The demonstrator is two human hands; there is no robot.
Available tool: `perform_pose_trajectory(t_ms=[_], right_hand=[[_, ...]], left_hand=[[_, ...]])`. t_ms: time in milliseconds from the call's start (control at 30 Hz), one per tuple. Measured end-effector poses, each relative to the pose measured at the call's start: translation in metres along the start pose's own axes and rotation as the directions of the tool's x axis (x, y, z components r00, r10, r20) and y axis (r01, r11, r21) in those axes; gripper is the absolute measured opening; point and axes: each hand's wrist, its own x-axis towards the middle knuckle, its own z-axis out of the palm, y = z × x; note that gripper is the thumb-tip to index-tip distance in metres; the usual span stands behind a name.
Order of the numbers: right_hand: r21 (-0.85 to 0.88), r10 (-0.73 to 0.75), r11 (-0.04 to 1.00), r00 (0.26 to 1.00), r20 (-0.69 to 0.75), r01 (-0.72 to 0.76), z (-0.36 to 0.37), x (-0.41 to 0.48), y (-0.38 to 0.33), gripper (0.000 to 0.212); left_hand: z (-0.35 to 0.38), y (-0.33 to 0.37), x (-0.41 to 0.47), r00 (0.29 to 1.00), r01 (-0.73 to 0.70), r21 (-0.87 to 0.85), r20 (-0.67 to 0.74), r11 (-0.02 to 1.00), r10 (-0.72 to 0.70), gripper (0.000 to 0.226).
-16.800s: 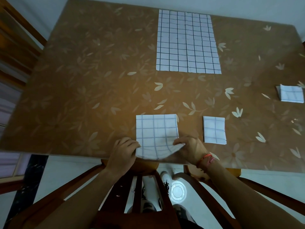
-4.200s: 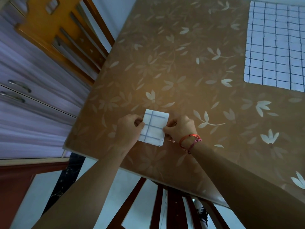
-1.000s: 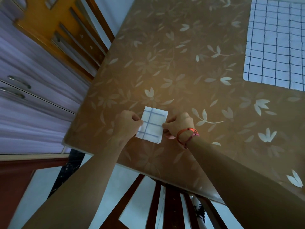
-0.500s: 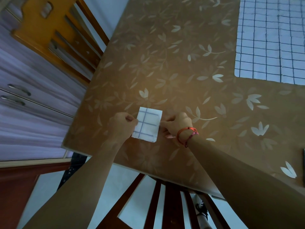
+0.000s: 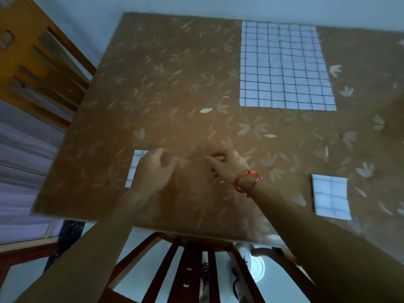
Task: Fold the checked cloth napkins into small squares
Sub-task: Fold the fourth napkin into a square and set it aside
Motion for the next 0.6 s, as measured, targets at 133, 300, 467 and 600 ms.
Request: perform_pose_trajectory(t_ms=[133,300,467,600], right_hand=[[-0.157,-0.041,0.987,0.995,-0.086,0.028,-0.053,-0.026,0.015,0.042],[-0.242,0.102,0.964,0.993,-0.059,-0.113,-0.106,-0.013,0.105,0.043],[-0.385,-0.048,0.922,0.975,-0.219,-0.041,-0.169,-0.063,0.079,0.055],[-0.481,-0.090,0.874,0.951,-0.297,-0.068,-0.203,-0.077,0.083,0.062]], left_hand=[[0.023,0.042,-0.010,0.990,-0.125,0.060,0.080,0.990,0.120,0.040],[0.047,0.098,-0.024,0.953,-0.289,0.198,0.153,0.937,0.262,0.051],[0.066,0.138,-0.021,0.902,-0.427,0.342,0.221,0.837,0.371,0.064],[0.078,0.164,-0.013,0.871,-0.492,0.426,0.236,0.759,0.431,0.073]])
